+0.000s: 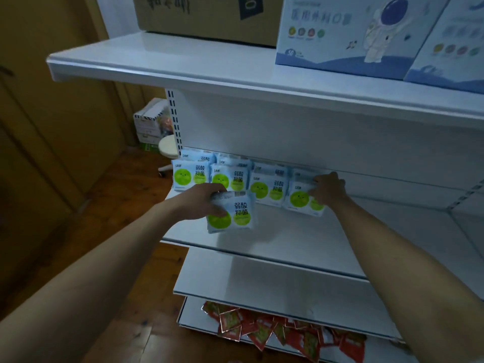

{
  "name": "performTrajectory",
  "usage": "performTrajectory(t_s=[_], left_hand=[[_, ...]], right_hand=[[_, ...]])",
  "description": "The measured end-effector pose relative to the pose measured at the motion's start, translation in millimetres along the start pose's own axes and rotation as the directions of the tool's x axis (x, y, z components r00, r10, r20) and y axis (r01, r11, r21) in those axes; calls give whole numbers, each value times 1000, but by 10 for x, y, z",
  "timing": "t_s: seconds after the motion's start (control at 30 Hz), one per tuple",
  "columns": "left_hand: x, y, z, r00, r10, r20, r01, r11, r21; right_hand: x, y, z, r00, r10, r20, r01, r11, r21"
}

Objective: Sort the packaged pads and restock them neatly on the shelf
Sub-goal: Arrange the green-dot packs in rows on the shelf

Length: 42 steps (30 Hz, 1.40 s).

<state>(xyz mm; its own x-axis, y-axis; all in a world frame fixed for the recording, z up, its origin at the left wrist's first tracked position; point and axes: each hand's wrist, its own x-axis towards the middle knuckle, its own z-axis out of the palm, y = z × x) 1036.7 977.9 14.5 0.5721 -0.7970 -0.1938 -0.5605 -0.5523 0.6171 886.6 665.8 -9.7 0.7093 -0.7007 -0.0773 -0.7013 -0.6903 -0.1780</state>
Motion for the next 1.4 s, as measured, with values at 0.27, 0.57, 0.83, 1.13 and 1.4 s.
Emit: performTrajectory(t_s=[0.27,0.57,0.83,1.13,1.4], left_hand=[[172,-222,7,999,-13,44,11,999,39],[85,-365,-5,996,3,88,-5,1000,24],[-96,-662,33,989,-77,-127,47,973,-225],[199,-1041,-146,817,-339,-466,148,905,-399],[431,-1209,-83,808,-338,-482,199,927,-316]], right_hand=[[220,-152,224,995,65,-81,-56,993,106],[-586,-929,-64,899,-401,173,249,797,550],[-888,-1602,571,876,-468,113,306,722,620],[-321,-2455,757,926,-362,-110,339,664,666],[-24,-2637,987,889,-385,-247,457,773,440]])
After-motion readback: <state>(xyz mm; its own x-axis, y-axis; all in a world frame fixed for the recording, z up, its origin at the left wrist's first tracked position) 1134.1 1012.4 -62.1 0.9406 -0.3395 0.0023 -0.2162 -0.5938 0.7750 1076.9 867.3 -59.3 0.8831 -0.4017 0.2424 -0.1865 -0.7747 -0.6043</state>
